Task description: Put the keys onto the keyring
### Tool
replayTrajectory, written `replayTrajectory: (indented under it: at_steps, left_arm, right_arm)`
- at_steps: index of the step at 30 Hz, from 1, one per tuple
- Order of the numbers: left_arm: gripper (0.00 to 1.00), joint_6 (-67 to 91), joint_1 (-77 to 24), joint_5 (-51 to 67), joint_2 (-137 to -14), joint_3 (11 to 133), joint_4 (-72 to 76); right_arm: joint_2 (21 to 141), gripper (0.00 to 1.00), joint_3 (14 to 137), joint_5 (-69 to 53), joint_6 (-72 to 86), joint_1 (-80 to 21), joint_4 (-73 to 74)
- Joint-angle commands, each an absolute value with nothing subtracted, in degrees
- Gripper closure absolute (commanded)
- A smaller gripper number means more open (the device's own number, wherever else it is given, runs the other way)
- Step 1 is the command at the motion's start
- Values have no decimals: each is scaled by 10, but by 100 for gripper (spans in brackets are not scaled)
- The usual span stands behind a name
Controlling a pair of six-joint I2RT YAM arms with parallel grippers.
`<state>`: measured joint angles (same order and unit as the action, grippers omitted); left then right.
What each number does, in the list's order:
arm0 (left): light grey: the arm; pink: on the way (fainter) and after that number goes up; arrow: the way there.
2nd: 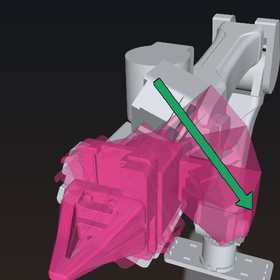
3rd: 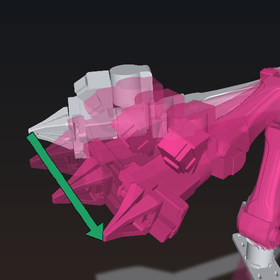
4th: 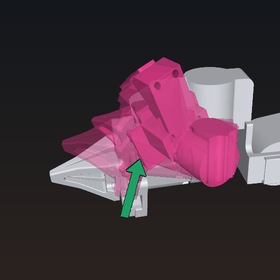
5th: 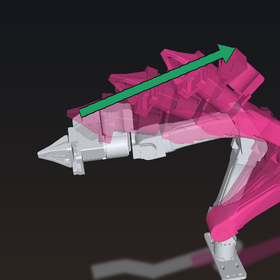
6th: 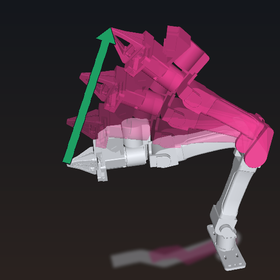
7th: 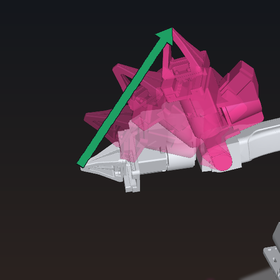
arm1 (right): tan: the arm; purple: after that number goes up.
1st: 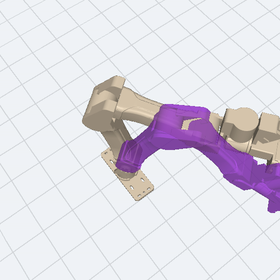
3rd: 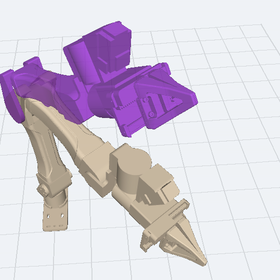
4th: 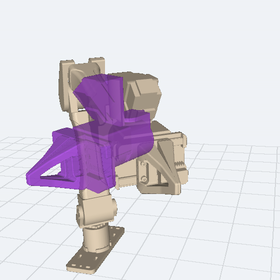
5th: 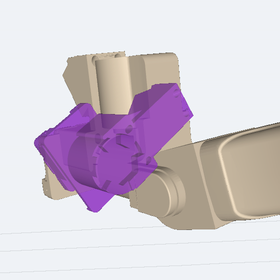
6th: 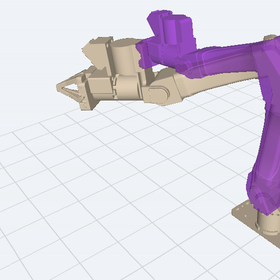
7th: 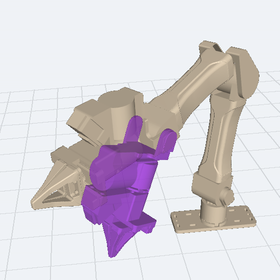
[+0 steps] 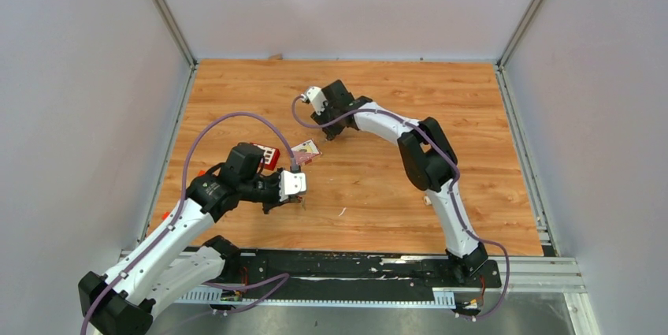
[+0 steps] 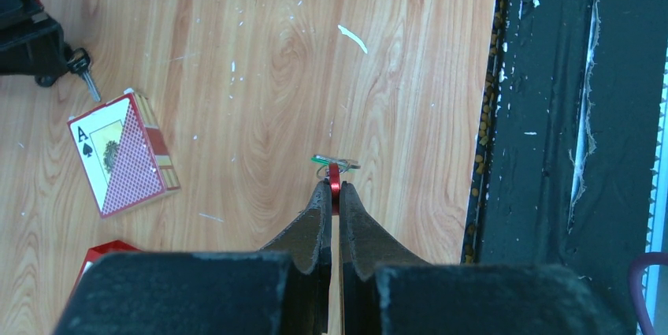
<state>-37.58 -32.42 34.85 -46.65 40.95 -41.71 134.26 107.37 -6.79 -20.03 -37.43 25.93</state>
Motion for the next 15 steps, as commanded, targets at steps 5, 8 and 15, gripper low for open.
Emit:
replayTrajectory:
  at_steps: [5, 8, 15]
  left_arm:
    - [100, -371, -322, 361, -463, 410, -405]
    - [100, -370, -321, 360, -464, 410, -406]
    - [100, -372, -322, 359, -470, 414, -409]
  right_arm:
    - [1248, 80, 968, -47, -228, -364, 257]
    - [1213, 84, 928, -52, -235, -362, 257]
    - [1133, 93, 847, -87, -248, -347, 271]
